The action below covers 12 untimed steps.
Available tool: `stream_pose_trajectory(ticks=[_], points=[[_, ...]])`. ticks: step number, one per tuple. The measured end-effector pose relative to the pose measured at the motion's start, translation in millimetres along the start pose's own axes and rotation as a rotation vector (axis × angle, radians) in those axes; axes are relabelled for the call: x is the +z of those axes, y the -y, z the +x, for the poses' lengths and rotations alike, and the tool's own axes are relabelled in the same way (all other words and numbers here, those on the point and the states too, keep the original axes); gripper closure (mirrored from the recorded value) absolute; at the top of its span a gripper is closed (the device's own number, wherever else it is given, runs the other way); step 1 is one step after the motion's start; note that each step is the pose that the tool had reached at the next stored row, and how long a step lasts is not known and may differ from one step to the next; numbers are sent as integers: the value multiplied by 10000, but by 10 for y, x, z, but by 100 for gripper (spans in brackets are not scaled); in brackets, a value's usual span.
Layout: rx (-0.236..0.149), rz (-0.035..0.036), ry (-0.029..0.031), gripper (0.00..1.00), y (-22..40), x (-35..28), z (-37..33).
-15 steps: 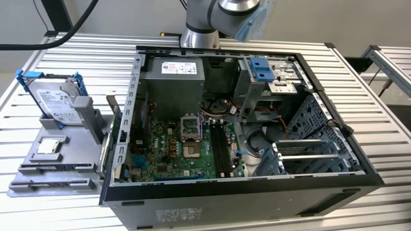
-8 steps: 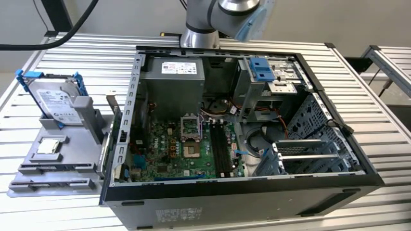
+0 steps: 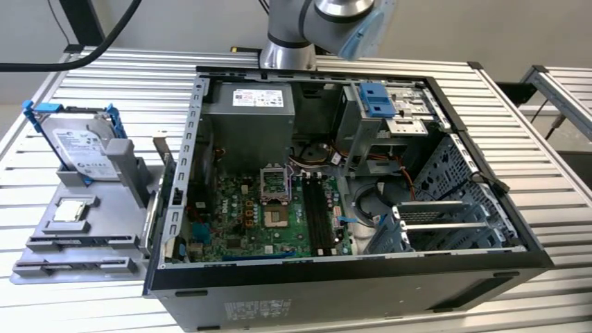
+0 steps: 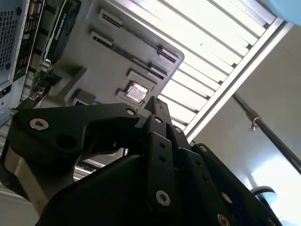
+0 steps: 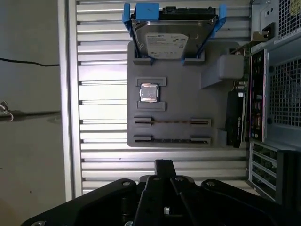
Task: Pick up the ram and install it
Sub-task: 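Pick up the ram and move it above insertion slot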
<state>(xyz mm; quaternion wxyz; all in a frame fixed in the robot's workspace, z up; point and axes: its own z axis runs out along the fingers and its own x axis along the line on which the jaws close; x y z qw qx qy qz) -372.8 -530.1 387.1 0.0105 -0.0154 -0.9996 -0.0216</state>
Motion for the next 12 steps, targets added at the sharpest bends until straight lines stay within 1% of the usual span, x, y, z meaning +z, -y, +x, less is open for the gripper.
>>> stream_pose_trajectory(ticks=[3,4,6,7,8,12], points=[[-17,0,3,100,0,0,0],[-56,-3,68,100,1,1,1],[-175,-6,325,100,1,0,0],[-252,-9,434,100,1,1,0],[-367,-10,483,100,0,0,0],[-1083,-12,455,100,0,0,1]])
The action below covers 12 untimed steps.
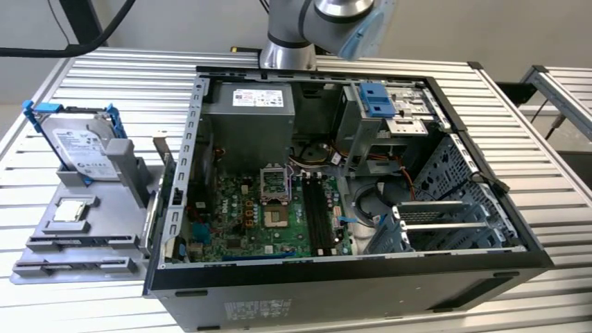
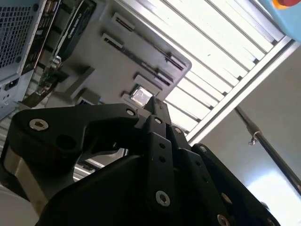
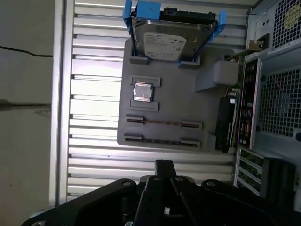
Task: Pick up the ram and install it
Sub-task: 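Pick up the ram and move it above insertion slot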
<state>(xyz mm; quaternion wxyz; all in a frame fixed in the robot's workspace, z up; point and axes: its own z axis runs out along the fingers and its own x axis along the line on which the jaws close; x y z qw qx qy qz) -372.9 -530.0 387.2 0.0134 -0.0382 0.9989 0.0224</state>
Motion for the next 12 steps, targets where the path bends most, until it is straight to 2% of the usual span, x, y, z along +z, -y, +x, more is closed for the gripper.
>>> stream_pose_trajectory(ticks=[12], points=[[-2155,-55,-96,100,0,1,0]])
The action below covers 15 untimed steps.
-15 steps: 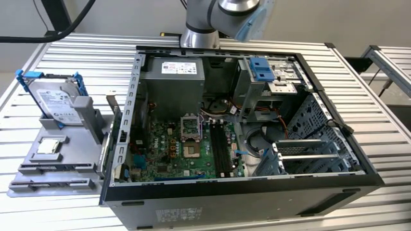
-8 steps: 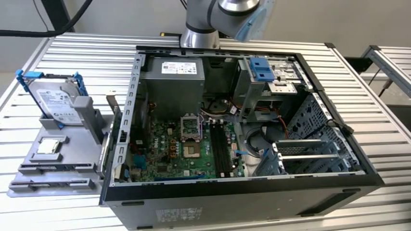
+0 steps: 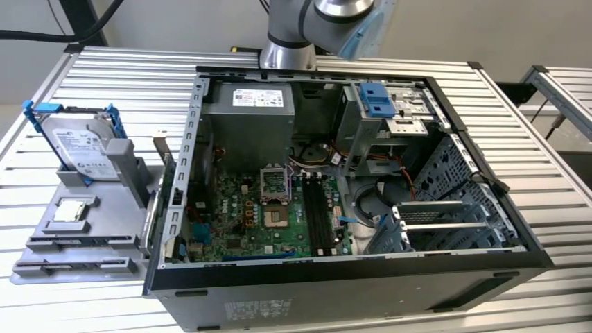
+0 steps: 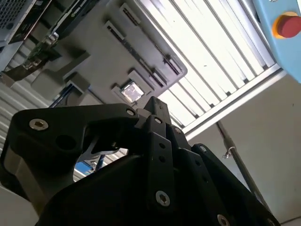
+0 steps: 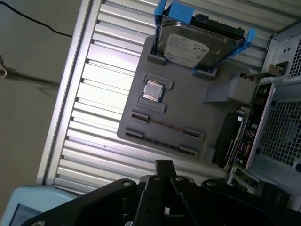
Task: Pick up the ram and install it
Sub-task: 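Pick up the ram and move it above insertion slot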
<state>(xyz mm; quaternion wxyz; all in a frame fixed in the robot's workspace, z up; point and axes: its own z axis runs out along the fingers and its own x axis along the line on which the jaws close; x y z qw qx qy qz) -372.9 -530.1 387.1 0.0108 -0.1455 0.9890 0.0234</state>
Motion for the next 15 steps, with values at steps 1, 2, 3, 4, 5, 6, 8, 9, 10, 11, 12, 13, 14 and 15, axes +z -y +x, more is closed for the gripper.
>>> stream_pose_trajectory(ticks=[1,2,3,4,5,6,8,9,10,11,12,13,14,15], points=[[-181,-3,-9,100,0,0,0],[-359,-5,-17,100,0,0,0],[-540,-8,-25,100,0,0,0],[-730,-9,-35,100,0,0,0],[-915,-11,-44,100,0,0,0],[-1090,-12,-53,100,0,0,0],[-1454,-12,-72,100,0,0,0],[-1634,-13,-81,100,0,0,0],[-1814,-14,-90,100,0,0,0],[-1993,-14,-99,100,0,0,0],[-2183,-16,-109,100,0,0,0],[-2364,-16,-118,100,0,0,0],[-2542,-17,-127,100,0,-1,0],[-2729,-18,-136,100,0,0,0]])
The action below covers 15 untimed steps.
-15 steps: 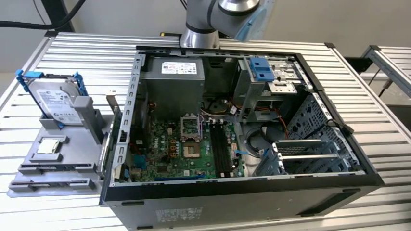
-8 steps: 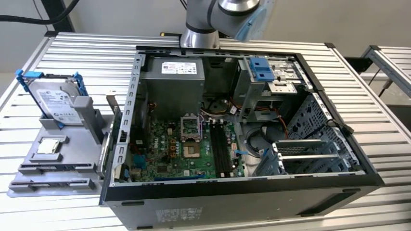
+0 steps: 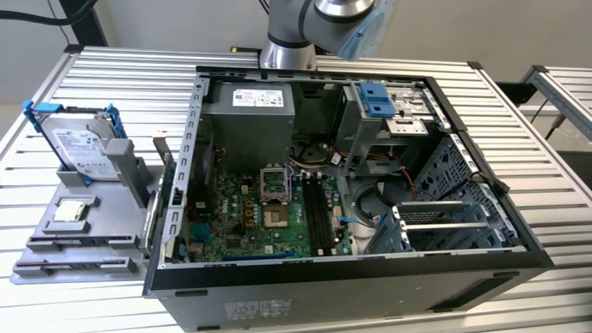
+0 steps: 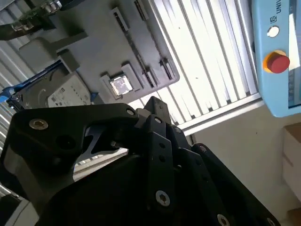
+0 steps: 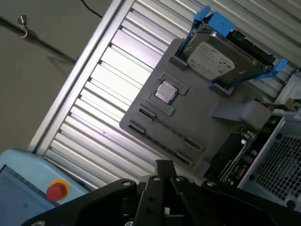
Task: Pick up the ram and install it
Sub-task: 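Pick up the ram and move it above insertion slot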
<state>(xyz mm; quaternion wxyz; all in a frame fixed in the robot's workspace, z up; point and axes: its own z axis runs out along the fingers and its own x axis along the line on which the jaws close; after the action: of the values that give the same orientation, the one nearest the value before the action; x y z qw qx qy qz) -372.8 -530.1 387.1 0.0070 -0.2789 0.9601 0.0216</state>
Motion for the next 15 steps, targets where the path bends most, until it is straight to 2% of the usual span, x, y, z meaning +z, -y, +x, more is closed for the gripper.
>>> stream_pose_trajectory(ticks=[15], points=[[-2735,16,-159,100,1,0,0]])
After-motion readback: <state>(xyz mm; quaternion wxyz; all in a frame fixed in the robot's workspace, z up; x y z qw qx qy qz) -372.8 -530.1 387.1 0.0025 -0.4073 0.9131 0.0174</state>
